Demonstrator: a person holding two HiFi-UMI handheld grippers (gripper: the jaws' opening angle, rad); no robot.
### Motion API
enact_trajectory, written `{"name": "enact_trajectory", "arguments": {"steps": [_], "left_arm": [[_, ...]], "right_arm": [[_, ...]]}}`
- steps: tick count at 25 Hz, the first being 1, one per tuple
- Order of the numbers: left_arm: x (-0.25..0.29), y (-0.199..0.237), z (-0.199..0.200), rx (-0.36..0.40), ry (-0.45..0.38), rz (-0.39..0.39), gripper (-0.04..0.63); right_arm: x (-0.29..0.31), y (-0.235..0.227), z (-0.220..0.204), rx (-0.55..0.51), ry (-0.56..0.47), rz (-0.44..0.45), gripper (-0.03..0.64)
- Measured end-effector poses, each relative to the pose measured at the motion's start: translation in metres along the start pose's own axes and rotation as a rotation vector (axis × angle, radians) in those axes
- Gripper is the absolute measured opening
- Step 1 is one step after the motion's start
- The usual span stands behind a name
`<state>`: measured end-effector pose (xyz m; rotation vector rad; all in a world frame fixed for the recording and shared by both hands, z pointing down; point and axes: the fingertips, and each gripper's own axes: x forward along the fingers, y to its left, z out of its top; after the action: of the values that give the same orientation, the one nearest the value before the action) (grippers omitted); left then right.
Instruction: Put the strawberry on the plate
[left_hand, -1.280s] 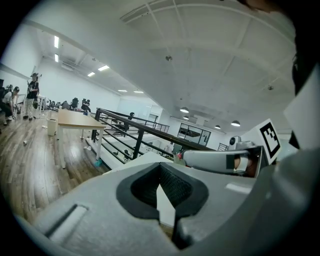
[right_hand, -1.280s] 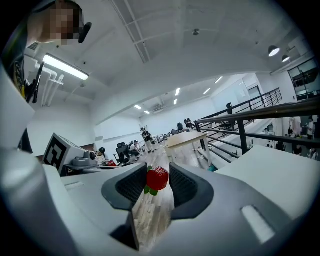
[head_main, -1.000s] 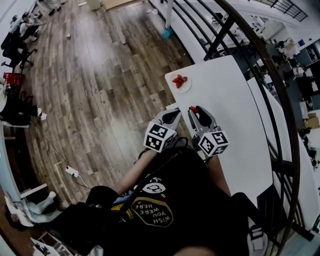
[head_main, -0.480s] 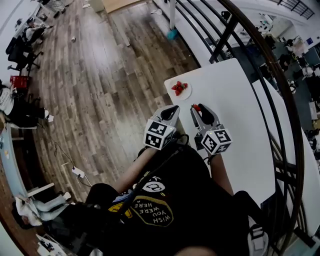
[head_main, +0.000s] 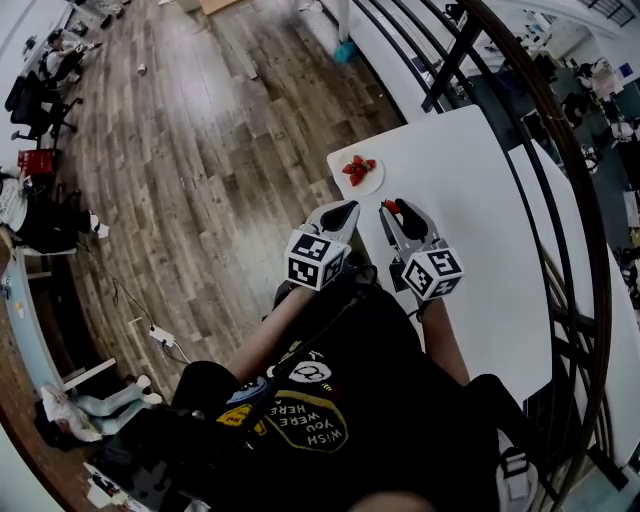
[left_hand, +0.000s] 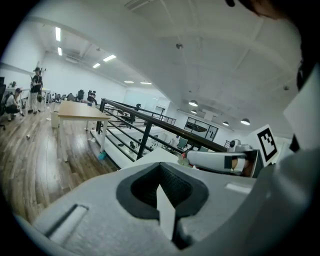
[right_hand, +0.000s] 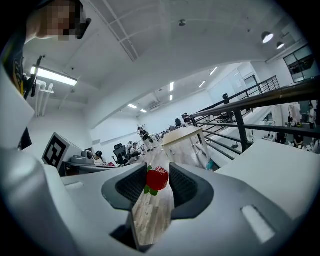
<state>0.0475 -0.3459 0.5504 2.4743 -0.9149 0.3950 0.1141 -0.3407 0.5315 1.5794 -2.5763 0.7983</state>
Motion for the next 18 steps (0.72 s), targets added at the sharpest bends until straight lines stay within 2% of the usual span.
{"name": "enact_trajectory", "arguments": {"steps": [2,8,18], "left_arm": [[0.006,0.009,-0.004,-0.017,0.025,-0.009,0.002],[0.029,0.041,-0.016,0.003,0.072,0.000,0.002],[0.044,0.078,-0.032,-0.053,0.106,0.015,0.002]], "right_arm": [[0.009,-0.004,-0.002,-0.003,0.013,-0.007,0.147],[0.046,-0.016,-0.012,-0.012,0.068,-0.022,0.146],[0.081,-0.023,-0.025,-0.043,0.143,-0.014,0.147]]}}
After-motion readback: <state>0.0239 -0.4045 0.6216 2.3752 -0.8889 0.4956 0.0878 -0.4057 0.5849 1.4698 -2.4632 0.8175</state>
